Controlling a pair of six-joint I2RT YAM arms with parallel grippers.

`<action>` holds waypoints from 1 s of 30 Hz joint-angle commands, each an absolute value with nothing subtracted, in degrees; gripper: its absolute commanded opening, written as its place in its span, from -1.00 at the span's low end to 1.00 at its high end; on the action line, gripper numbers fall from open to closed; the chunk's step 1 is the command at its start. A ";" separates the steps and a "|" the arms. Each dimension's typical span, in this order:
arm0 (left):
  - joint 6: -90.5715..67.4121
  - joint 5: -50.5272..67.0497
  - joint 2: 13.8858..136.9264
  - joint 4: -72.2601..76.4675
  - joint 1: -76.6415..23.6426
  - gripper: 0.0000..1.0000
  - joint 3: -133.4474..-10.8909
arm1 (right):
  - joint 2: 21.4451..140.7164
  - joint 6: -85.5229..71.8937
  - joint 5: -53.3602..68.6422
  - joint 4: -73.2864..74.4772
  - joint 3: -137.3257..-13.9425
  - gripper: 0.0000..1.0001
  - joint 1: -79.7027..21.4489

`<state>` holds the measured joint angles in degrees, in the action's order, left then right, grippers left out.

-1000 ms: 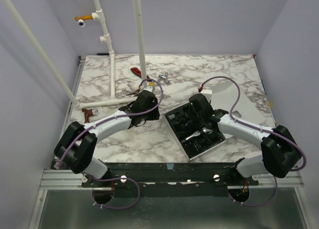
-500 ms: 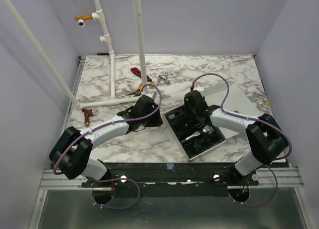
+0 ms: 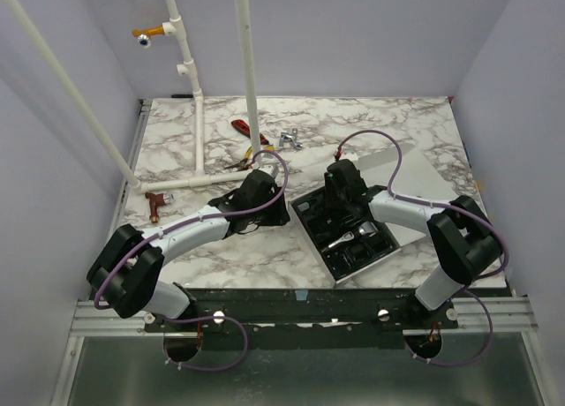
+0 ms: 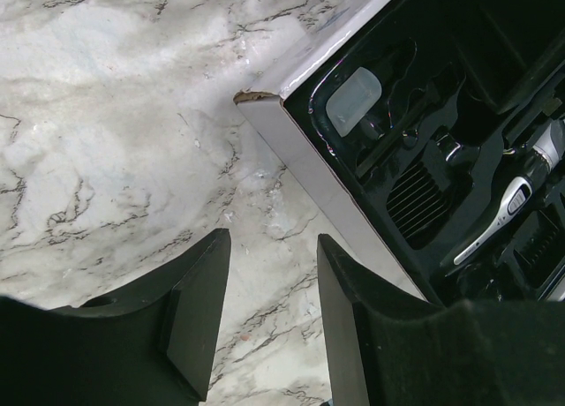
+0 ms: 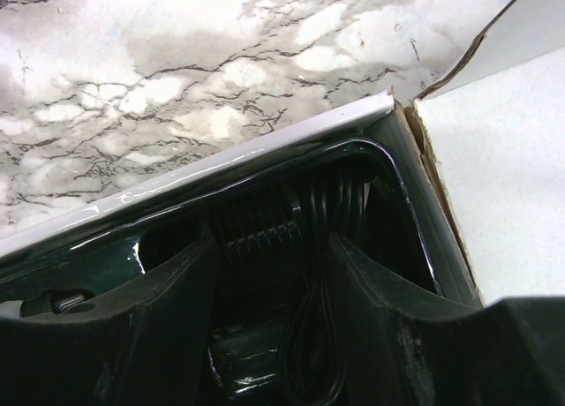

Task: Sort the hair-cutting tools
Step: Adjust the storage box at the center of the board.

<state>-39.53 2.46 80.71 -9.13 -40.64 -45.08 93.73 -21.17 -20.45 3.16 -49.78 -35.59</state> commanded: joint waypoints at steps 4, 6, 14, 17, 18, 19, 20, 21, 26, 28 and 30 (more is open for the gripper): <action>-39.99 3.52 80.24 -9.21 -41.21 -0.08 -44.54 | 88.62 -21.14 -19.94 1.76 -48.00 0.12 -35.73; -40.08 3.54 80.24 -9.14 -41.22 -0.08 -44.65 | 87.02 -20.37 -18.40 1.52 -47.92 0.13 -35.77; -40.25 3.52 80.06 -9.14 -41.48 -0.08 -44.56 | 88.52 -21.55 -17.13 1.98 -48.70 0.05 -35.77; -40.17 3.42 79.83 -9.23 -41.59 -0.08 -44.47 | 90.70 -22.48 -17.96 2.20 -48.90 0.02 -35.73; -40.23 3.36 79.76 -9.32 -41.60 -0.08 -44.41 | 91.23 -22.79 -18.34 2.20 -48.80 0.01 -35.68; -40.25 3.34 79.66 -9.32 -41.66 -0.08 -44.32 | 91.71 -22.83 -18.32 2.11 -48.85 0.01 -35.61; -40.25 3.34 79.62 -9.24 -41.70 -0.08 -44.23 | 92.19 -22.85 -18.00 1.95 -48.78 0.01 -35.48; -40.25 3.25 79.54 -9.23 -41.71 -0.08 -44.21 | 92.64 -22.75 -17.58 1.85 -48.93 0.01 -35.43; -40.26 3.25 79.63 -9.23 -41.80 -0.08 -44.38 | 95.47 -22.37 -15.12 2.97 -49.69 0.03 -35.24; -40.28 3.25 79.72 -9.23 -41.86 -0.08 -44.47 | 95.99 -22.48 -15.30 3.41 -49.74 0.07 -35.24; -40.28 3.34 79.96 -9.17 -41.90 -0.08 -44.56 | 96.44 -22.59 -15.24 3.54 -49.38 0.11 -35.20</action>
